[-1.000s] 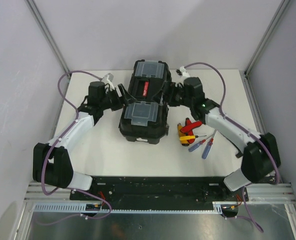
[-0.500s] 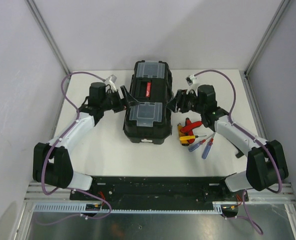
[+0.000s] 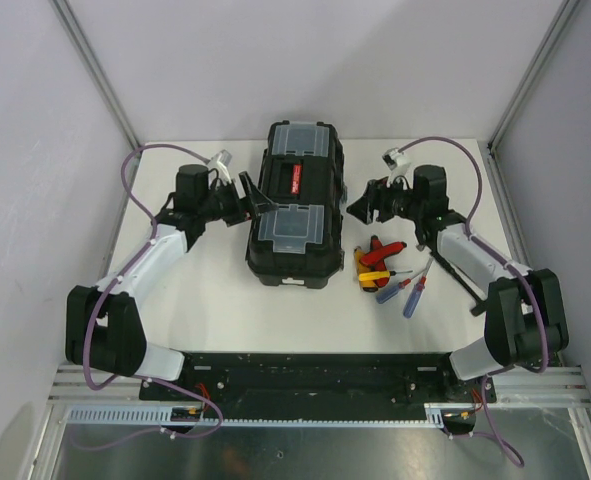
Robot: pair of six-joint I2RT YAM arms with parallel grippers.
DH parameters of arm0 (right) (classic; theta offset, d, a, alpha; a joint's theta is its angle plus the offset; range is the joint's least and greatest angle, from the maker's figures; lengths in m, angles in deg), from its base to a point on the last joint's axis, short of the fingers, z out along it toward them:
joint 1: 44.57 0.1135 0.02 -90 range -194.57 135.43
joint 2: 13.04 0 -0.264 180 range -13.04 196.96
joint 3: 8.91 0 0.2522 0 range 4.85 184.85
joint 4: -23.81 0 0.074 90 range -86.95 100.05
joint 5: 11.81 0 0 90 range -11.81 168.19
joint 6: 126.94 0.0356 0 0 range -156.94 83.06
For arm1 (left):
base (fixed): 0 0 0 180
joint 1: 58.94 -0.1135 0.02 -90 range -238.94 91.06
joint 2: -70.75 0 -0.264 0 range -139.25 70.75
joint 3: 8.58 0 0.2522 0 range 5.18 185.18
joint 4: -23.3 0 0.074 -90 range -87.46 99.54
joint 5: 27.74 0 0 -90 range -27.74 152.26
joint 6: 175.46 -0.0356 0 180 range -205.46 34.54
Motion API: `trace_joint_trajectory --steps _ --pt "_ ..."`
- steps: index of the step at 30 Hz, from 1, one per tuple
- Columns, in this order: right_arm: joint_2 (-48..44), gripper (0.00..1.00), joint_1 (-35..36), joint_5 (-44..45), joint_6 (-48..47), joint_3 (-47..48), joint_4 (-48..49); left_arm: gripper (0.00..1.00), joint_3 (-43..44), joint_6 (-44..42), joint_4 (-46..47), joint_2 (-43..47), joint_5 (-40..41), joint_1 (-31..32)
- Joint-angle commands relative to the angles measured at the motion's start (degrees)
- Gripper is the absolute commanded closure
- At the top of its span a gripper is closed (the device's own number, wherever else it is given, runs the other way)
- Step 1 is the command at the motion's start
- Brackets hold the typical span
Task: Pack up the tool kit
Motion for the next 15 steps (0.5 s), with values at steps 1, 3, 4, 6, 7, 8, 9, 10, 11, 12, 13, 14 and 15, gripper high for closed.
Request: trace_joint_trajectory --steps 1,3,4,6,7,8,9,10,11,12,13,14,15 --pt "0.8 0.30 -0.7 -7.9 -9.8 1.7 2.8 0.16 1.3 -1.4 -0.5 0.6 -2.1 -0.8" --pt "1.4 0.28 -0.8 -9.6 -13.7 1.9 2.6 0.16 1.5 -1.6 -0.7 0.4 -2.3 -1.0" --pt "1.6 0.28 -0.8 -10.1 -15.1 1.8 2.6 0.16 1.7 -1.7 -0.8 0.4 -2.3 -1.1" --pt "2.3 0.26 -0.6 -10.9 -17.5 1.9 3.0 0.16 2.0 -1.9 -1.0 0.3 -2.5 -1.3" --pt "2.6 0.26 -0.5 -11.0 -18.3 1.9 3.3 0.16 2.2 -2.0 -1.1 0.2 -2.6 -1.4" --pt "3.1 0.26 -0.5 -11.1 -19.1 1.8 3.7 0.16 2.3 -2.1 -1.2 0.2 -2.7 -1.5" --pt "3.5 0.26 -0.5 -11.1 -19.8 1.8 4.2 0.16 2.4 -2.1 -1.3 0.1 -2.7 -1.6" --pt "4.0 0.26 -0.4 -11.2 -20.5 1.9 5.0 0.16 2.6 -2.2 -1.4 0.1 -2.8 -1.6" --pt "4.5 0.26 -0.3 -11.2 -21.0 1.9 6.0 0.16 2.7 -2.3 -1.4 -0.1 -2.9 -1.7" --pt "4.9 0.26 -0.2 -11.3 -21.4 1.9 7.1 0.16 2.7 -2.3 -1.6 -0.1 -2.9 -1.8" --pt "5.5 0.26 -0.1 -11.4 -21.5 1.9 8.4 0.16 2.8 -2.3 -1.7 -0.2 -3.0 -1.8" --pt "6.2 0.26 0.0 -11.7 -21.7 1.9 10.0 0.16 2.8 -2.4 -1.8 -0.2 -3.1 -1.8" --pt "6.8 0.26 0.1 -12.1 -21.7 1.9 11.3 0.16 2.9 -2.4 -1.8 -0.3 -3.1 -1.8"
